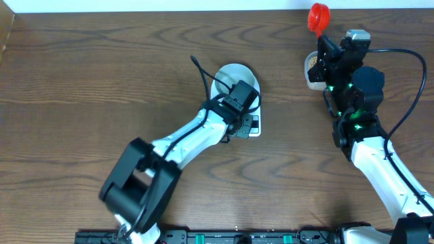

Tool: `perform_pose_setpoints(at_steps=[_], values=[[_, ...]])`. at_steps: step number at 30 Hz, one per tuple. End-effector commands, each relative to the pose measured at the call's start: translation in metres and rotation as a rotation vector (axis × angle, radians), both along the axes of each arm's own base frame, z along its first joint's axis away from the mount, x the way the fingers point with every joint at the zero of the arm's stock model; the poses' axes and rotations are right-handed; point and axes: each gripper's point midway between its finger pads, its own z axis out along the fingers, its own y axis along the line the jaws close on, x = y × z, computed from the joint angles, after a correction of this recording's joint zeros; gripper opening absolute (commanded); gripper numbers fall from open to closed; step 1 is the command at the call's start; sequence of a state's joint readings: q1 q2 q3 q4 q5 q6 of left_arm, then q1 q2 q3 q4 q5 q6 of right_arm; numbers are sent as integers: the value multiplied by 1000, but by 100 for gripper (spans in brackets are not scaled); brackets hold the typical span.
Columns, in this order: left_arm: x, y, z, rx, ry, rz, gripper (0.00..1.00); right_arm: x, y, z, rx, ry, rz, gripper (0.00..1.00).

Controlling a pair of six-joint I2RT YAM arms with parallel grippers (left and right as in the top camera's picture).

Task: Scoop item into bowl and weigh 50g on scale
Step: 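Lift the left gripper off the scale and retract it leftward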

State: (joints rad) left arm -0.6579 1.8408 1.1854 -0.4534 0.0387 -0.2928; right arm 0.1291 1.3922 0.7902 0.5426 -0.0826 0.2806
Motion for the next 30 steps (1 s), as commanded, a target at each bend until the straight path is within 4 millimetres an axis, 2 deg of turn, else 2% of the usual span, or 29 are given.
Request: perform_pose_setpoints(at_steps=[1,6,11,13,14,16,20,21,22,23,27,30], values=[[10,2,59,-38,-151,-50,7,3,-1,15,-4,-37,1,1],[18,22,102,-83,-231,-5,7,4,-7,25,1,-76,-34,1],[38,73,138,-110,-306,128,8,7,-7,40,5,-104,-37,1],[44,92,148,-114,-329,176,11,8,-7,47,7,-117,-37,1],[49,108,155,-117,-349,218,16,10,-6,52,15,-126,-36,1],[53,123,161,-117,-365,257,28,14,-6,55,47,-120,-35,1],[58,140,164,-112,-376,299,44,24,0,50,61,-91,-13,1],[58,142,164,-111,-376,304,76,28,3,48,60,-83,4,1],[58,142,164,-111,-376,304,91,31,5,47,68,-79,12,1],[58,142,164,-111,-376,304,98,33,6,46,74,-74,18,1],[56,142,162,-106,-365,304,98,41,14,36,76,-51,58,1],[53,143,159,-97,-348,304,98,39,22,32,75,-33,104,1]])
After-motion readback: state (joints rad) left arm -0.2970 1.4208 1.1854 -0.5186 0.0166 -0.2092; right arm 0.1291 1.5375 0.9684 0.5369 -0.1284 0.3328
